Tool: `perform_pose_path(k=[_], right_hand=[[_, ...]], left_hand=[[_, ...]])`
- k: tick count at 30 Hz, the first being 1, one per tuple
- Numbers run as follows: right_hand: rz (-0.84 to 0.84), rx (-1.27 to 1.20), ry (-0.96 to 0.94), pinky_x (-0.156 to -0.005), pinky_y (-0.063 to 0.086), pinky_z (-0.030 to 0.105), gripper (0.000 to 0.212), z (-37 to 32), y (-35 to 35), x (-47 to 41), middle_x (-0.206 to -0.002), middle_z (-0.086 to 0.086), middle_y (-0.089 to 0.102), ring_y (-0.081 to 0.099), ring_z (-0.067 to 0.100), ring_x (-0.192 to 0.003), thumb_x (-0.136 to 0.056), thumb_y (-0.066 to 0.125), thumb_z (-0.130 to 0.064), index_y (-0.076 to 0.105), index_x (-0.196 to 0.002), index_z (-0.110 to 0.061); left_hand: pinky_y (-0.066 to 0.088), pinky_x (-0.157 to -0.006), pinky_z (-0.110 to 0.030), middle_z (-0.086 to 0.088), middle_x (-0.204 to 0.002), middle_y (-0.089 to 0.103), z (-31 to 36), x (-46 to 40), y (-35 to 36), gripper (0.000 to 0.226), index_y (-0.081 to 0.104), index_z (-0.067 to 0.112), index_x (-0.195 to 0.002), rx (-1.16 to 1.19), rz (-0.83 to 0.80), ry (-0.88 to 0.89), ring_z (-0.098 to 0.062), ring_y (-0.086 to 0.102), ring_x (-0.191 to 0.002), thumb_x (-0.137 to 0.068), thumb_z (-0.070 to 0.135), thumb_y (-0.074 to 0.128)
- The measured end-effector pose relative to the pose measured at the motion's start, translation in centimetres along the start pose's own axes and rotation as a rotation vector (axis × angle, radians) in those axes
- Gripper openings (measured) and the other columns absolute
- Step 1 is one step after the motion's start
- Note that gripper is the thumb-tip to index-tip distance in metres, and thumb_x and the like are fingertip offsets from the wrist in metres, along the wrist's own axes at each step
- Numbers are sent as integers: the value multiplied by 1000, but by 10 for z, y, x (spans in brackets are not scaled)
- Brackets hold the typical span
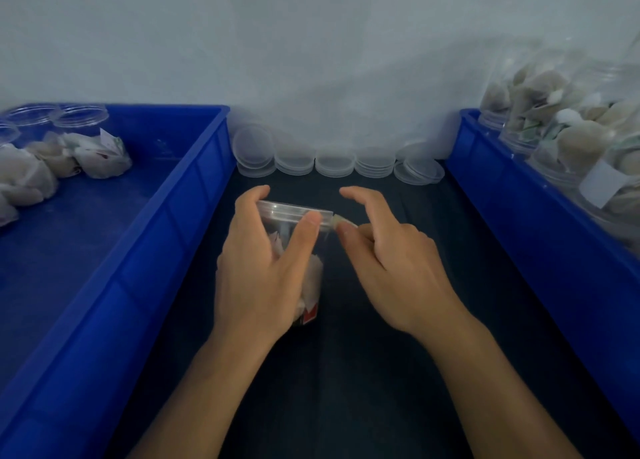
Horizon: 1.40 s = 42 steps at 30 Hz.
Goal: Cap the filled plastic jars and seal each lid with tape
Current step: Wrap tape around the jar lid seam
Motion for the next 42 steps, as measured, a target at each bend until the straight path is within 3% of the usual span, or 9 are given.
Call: perform_pose_path(k=[8,14,20,23,25,29,34,37,42], right_hand=[[-52,-78,18,-66,43,35,40,13,-3,-3,-64,-9,59,56,11,-61,-105,40,-58,40,-145,-53],[-108,-115,9,-60,37,27,36,12,-2,-2,-70,-12,63,58,7,-64,-104,39,-57,46,-140,-59],[-101,-105,10,-61,39,29,35,9,0,-2,-73,-23,63,59,7,-66,-107,39,-51,50,-140,-52],[-72,-108,20,-67,45,33,38,5,0,-1,-68,-23,60,56,7,-64,-106,40,-50,54,-141,-48],[-62,-109,21,-70,46,34,40,3,1,0,-67,-29,59,55,4,-64,-105,39,-51,55,-141,-46],[-40,-89,22,-74,51,37,45,-1,0,1,-64,-30,56,51,1,-63,-102,37,-56,58,-140,-43],[-69,-117,25,-73,49,36,38,1,1,1,-69,-24,61,60,4,-69,-108,41,-43,54,-143,-45],[-90,-195,22,-64,38,29,37,4,0,1,-65,-18,62,57,6,-61,-108,44,-34,52,-141,-50],[-55,-144,14,-65,39,30,33,8,-2,-3,-65,-13,62,57,11,-61,-106,48,-46,48,-137,-58]], left_hand=[[54,-87,-29,18,-113,68,0,0,-1,65,51,43,-137,141,-54,-17,-1,67,-105,-81,73,61],[54,-81,-25,22,-114,70,0,-1,-4,54,56,39,-131,230,-126,16,-3,72,-102,-85,65,64],[57,-92,-48,21,-113,66,-2,-3,-6,52,52,45,-139,221,-157,-2,-9,68,-102,-91,63,44],[50,-95,-34,32,-125,59,0,0,-3,61,40,46,-151,96,-115,19,3,60,-112,-93,65,36],[45,-90,-28,22,-139,52,3,1,-5,64,35,41,-155,-80,-27,68,3,56,-112,-96,65,32],[37,-76,-13,19,-134,51,6,3,-5,68,38,40,-150,-185,-5,119,16,53,-107,-91,73,41],[51,-94,-27,25,-129,57,3,0,-2,77,34,47,-151,-83,-81,65,6,58,-114,-84,79,52],[49,-88,-22,26,-123,60,0,-4,-4,76,37,47,-149,-31,-82,36,10,59,-110,-82,79,53],[47,-80,-18,28,-115,61,-2,-7,-5,80,43,43,-148,49,-72,3,14,59,-106,-78,78,54]])
Point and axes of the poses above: each hand's wrist, its own x-axis away from the middle knuckle, its own y-axis out of the palm, z = x × y, the point moved 2 cm from there along -x, towards the middle knuckle
